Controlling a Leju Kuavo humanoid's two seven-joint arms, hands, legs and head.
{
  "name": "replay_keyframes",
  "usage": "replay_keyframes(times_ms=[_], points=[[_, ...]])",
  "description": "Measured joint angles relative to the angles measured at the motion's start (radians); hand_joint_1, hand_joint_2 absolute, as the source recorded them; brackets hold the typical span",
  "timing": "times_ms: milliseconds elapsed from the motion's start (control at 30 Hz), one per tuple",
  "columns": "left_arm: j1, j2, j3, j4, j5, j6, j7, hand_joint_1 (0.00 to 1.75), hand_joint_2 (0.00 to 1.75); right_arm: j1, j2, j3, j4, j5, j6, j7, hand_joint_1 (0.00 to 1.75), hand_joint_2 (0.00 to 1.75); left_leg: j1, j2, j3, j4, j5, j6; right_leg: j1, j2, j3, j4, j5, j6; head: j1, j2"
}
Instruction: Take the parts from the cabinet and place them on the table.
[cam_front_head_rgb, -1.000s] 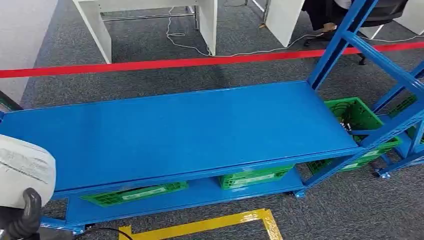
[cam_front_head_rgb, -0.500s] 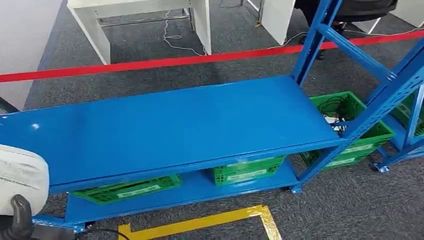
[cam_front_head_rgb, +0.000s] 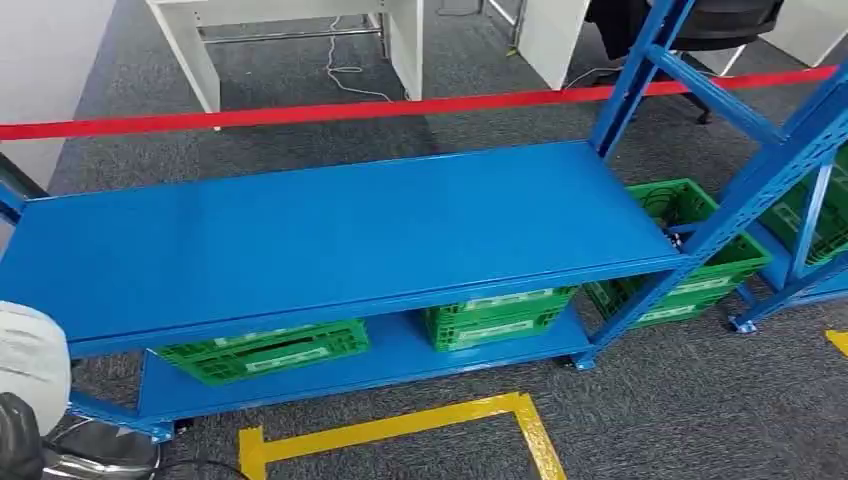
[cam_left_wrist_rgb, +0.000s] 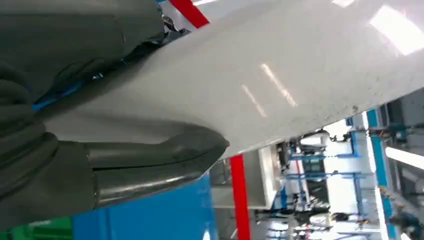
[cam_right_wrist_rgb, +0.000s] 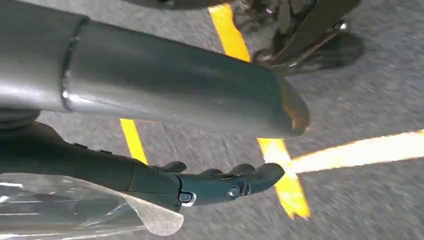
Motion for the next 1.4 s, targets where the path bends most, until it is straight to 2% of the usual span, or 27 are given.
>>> replay_keyframes(times_ms=[33, 100, 167, 233, 367, 400, 433, 500, 533, 600, 667, 700, 733, 800, 867, 900, 933, 1000, 1033, 1067, 1133, 1200, 1233, 1267, 1300, 1367, 1400], points=[[0.001, -0.001, 0.001, -0.001, -0.001, 0.005, 0.0, 1.75, 1.75, 0.0, 0.0, -0.003, 0.0, 0.002, 0.003, -0.001, 0.0, 0.0, -0.002, 0.007, -0.012, 0.002, 0.009, 0.001, 0.0, 0.0, -0.005, 0.051, -0.012, 0.002, 0.003, 0.0], [0.003, -0.002, 0.003, -0.001, 0.0, 0.009, 0.0, 1.75, 1.75, 0.0, -0.003, -0.006, 0.0, 0.005, 0.007, -0.002, 0.0, 0.0, -0.006, 0.026, -0.038, 0.01, 0.024, 0.0, 0.001, -0.003, 0.033, 0.056, 0.046, 0.003, 0.003, 0.0], [0.007, -0.002, 0.005, -0.004, 0.002, 0.014, 0.0, 1.75, 1.75, -0.002, -0.006, -0.011, -0.001, 0.007, 0.008, -0.002, 0.0, 0.0, -0.007, 0.044, -0.062, 0.022, 0.033, -0.004, 0.002, -0.024, 0.148, -0.084, 0.115, -0.002, 0.003, 0.0], [0.014, -0.003, 0.006, -0.013, -0.015, 0.024, 0.0, 1.75, 1.75, -0.009, -0.008, -0.015, -0.003, 0.008, 0.014, -0.002, 0.0, 0.0, -0.012, 0.062, -0.069, 0.038, 0.039, -0.013, 0.016, -0.099, 0.267, -0.256, 0.066, -0.007, 0.004, 0.0], [0.019, -0.004, 0.005, -0.024, -0.01, 0.036, 0.0, 1.75, 1.75, -0.009, -0.01, -0.022, -0.003, 0.02, 0.023, 0.005, 0.0, 0.0, -0.008, 0.108, -0.071, 0.042, 0.062, -0.035, 0.019, -0.057, 0.231, -0.272, 0.078, -0.044, 0.003, 0.0], [0.021, -0.004, 0.005, -0.024, -0.006, 0.036, 0.0, 1.75, 1.75, -0.008, -0.01, -0.022, -0.003, 0.021, 0.023, 0.005, 0.0, 0.0, -0.002, 0.059, -0.077, 0.055, 0.027, -0.049, 0.014, -0.05, 0.221, -0.272, 0.09, -0.053, 0.001, 0.0], [0.026, -0.004, 0.005, -0.026, -0.005, 0.036, 0.0, 1.75, 1.75, -0.011, -0.011, -0.022, -0.003, 0.025, 0.019, 0.005, 0.0, 0.0, 0.001, 0.015, -0.085, 0.096, -0.039, -0.055, 0.013, -0.039, 0.207, -0.272, 0.103, -0.061, 0.0, 0.0], [0.032, -0.004, 0.006, -0.026, -0.009, 0.043, 0.0, 1.75, 1.75, -0.012, -0.013, -0.023, -0.004, 0.03, 0.011, -0.003, 0.0, 0.0, 0.008, -0.018, -0.11, 0.233, -0.153, -0.061, 0.015, -0.022, 0.177, -0.27, 0.126, -0.066, -0.002, 0.0], [0.032, -0.004, 0.005, -0.026, -0.014, 0.048, 0.0, 1.75, 1.75, -0.012, -0.013, -0.023, -0.004, 0.032, 0.008, -0.01, 0.0, 0.0, 0.008, -0.022, -0.117, 0.298, -0.182, -0.062, 0.015, -0.011, 0.163, -0.268, 0.139, -0.065, -0.001, 0.0], [0.032, -0.004, 0.005, -0.026, -0.018, 0.055, 0.0, 1.75, 1.75, -0.012, -0.013, -0.023, -0.004, 0.034, 0.007, -0.018, 0.0, 0.0, 0.009, -0.024, -0.09, 0.315, -0.143, -0.063, 0.015, -0.001, 0.136, -0.26, 0.162, -0.064, -0.002, 0.0], [0.032, -0.004, 0.003, -0.026, -0.014, 0.053, 0.0, 1.75, 1.75, -0.01, -0.013, -0.023, -0.004, 0.05, 0.008, -0.021, 0.0, 0.0, 0.011, -0.025, 0.009, 0.174, -0.062, -0.06, 0.013, 0.01, 0.103, -0.246, 0.177, -0.056, -0.001, 0.0], [0.033, -0.004, 0.003, -0.026, -0.011, 0.053, 0.0, 1.75, 1.75, -0.011, -0.013, -0.023, -0.004, 0.053, 0.008, -0.021, 0.0, 0.0, 0.012, -0.031, 0.068, 0.079, -0.049, -0.056, 0.012, 0.014, 0.092, -0.239, 0.183, -0.052, -0.002, 0.0], [0.032, -0.004, 0.003, -0.026, -0.011, 0.052, 0.0, 1.75, 1.75, -0.011, -0.013, -0.023, -0.004, 0.056, 0.008, -0.021, 0.0, 0.0, 0.01, -0.045, 0.104, 0.014, -0.081, -0.05, 0.015, 0.016, 0.084, -0.235, 0.189, -0.045, -0.002, 0.0], [0.032, -0.004, 0.002, -0.029, -0.017, 0.05, 0.0, 1.75, 1.75, -0.011, -0.015, -0.022, -0.004, 0.074, 0.008, -0.019, 0.0, 0.0, 0.005, -0.043, 0.1, -0.01, -0.083, -0.044, 0.014, 0.012, 0.075, -0.233, 0.207, -0.033, 0.0, 0.0], [0.034, -0.004, 0.0, -0.031, -0.026, 0.058, 0.0, 1.75, 1.75, -0.008, -0.017, -0.02, -0.003, 0.094, 0.011, -0.014, 0.0, 0.0, 0.001, -0.045, 0.082, -0.007, -0.065, -0.026, 0.011, 0.009, 0.071, -0.241, 0.228, -0.016, -0.001, 0.0], [0.034, -0.007, 0.0, -0.034, -0.026, 0.061, 0.0, 1.75, 1.75, -0.006, -0.019, -0.019, -0.003, 0.1, 0.013, -0.013, 0.0, 0.0, 0.008, -0.042, 0.073, -0.013, -0.049, -0.017, 0.006, 0.008, 0.062, -0.231, 0.214, -0.014, -0.002, 0.0], [0.034, -0.006, 0.0, -0.034, -0.024, 0.062, 0.0, 1.75, 1.75, -0.008, -0.021, -0.019, -0.003, 0.105, 0.015, -0.011, 0.0, 0.0, 0.007, -0.045, 0.056, -0.014, -0.037, -0.01, 0.008, 0.003, 0.043, -0.204, 0.155, -0.012, 0.001, 0.0], [0.036, -0.008, 0.0, -0.035, -0.021, 0.063, 0.0, 1.75, 1.75, -0.009, -0.021, -0.018, -0.003, 0.112, 0.019, -0.009, 0.0, 0.0, 0.005, -0.045, 0.025, -0.012, -0.01, -0.004, 0.009, 0.001, 0.013, -0.062, 0.021, -0.008, 0.008, 0.0], [0.036, -0.008, 0.0, -0.035, -0.02, 0.061, 0.0, 1.75, 1.75, -0.01, -0.021, -0.017, -0.003, 0.116, 0.022, -0.007, 0.0, 0.0, 0.002, -0.046, 0.009, -0.011, 0.002, -0.003, 0.009, 0.001, 0.002, 0.01, -0.014, -0.007, 0.008, 0.0], [0.036, -0.008, 0.0, -0.035, -0.022, 0.06, 0.0, 1.75, 1.75, -0.012, -0.021, -0.017, -0.003, 0.119, 0.026, -0.007, 0.0, 0.0, 0.0, -0.049, -0.008, -0.009, 0.016, -0.004, 0.009, 0.001, -0.001, 0.063, -0.017, -0.006, 0.009, 0.0], [0.036, -0.008, 0.0, -0.035, -0.034, 0.058, 0.0, 1.75, 1.75, -0.013, -0.023, -0.017, -0.003, 0.124, 0.031, -0.007, 0.0, 0.0, -0.004, -0.056, -0.044, -0.004, 0.04, -0.007, 0.011, 0.002, 0.049, 0.05, 0.053, -0.011, 0.008, 0.0], [0.036, -0.008, 0.0, -0.035, -0.036, 0.058, 0.0, 1.75, 1.75, -0.014, -0.024, -0.016, -0.003, 0.129, 0.034, -0.006, 0.0, 0.0, -0.005, -0.072, -0.071, 0.002, 0.064, -0.014, 0.011, 0.024, 0.17, -0.1, 0.101, -0.024, 0.008, 0.0], [0.034, -0.008, -0.002, -0.035, -0.039, 0.058, 0.0, 1.75, 1.75, -0.014, -0.024, -0.015, -0.003, 0.132, 0.037, -0.006, 0.0, 0.0, -0.006, -0.078, -0.082, 0.008, 0.073, -0.018, 0.012, 0.072, 0.25, -0.202, 0.075, -0.031, 0.009, 0.0], [0.034, -0.008, -0.002, -0.038, -0.04, 0.058, 0.0, 1.75, 1.75, -0.014, -0.024, -0.013, -0.003, 0.135, 0.039, -0.006, 0.0, 0.0, -0.012, -0.085, -0.093, 0.015, 0.082, -0.023, 0.012, 0.089, 0.311, -0.293, 0.057, -0.033, 0.009, 0.0], [0.033, -0.008, -0.003, -0.039, -0.04, 0.058, 0.0, 1.75, 1.75, -0.014, -0.024, -0.011, -0.003, 0.137, 0.042, -0.006, 0.0, 0.0, -0.013, -0.093, -0.1, 0.017, 0.096, -0.027, 0.014, 0.082, 0.305, -0.312, 0.039, -0.034, 0.008, 0.0], [0.035, -0.007, -0.003, -0.04, -0.04, 0.058, 0.0, 1.75, 1.75, -0.014, -0.024, -0.011, -0.003, 0.139, 0.044, -0.006, 0.0, 0.0, -0.01, -0.117, -0.11, 0.013, 0.119, -0.038, 0.019, 0.058, 0.294, -0.3, 0.049, -0.041, 0.008, 0.0], [0.037, -0.007, -0.002, -0.04, -0.042, 0.059, 0.0, 1.75, 1.75, -0.009, -0.022, -0.01, -0.001, 0.14, 0.048, -0.006, 0.0, 0.0, -0.006, -0.124, -0.119, 0.017, 0.122, -0.042, 0.007, 0.034, 0.281, -0.303, 0.061, -0.051, 0.009, 0.0]])
